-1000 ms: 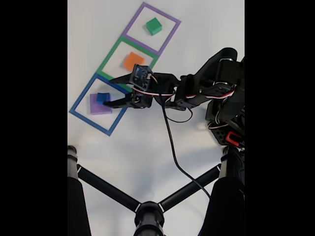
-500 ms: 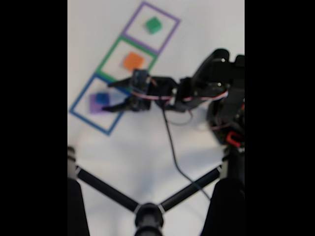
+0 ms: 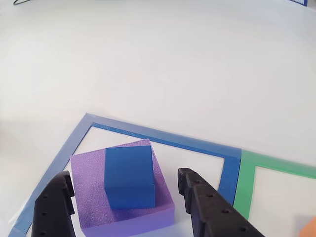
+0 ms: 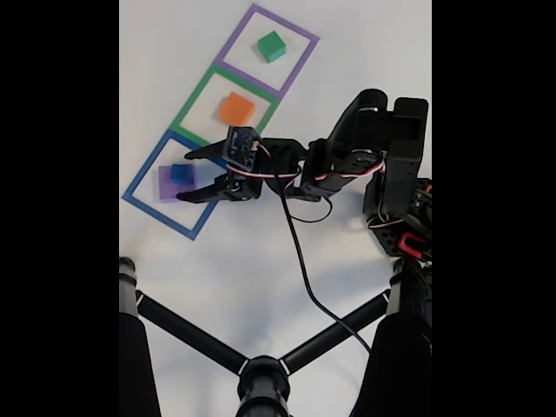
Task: Tower of hanoi
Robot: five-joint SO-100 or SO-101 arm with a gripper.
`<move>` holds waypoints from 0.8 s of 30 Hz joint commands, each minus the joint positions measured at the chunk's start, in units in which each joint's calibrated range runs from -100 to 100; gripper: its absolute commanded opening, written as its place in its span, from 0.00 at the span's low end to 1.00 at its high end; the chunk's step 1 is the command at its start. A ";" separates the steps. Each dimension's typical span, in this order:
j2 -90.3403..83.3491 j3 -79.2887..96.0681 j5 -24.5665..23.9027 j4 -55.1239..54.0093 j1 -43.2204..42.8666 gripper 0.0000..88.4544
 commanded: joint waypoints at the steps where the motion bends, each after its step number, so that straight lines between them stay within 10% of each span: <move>1: 0.15 -2.50 0.00 -1.40 -0.60 0.25; 24: 3.76 -5.68 0.00 -0.35 -1.28 0.10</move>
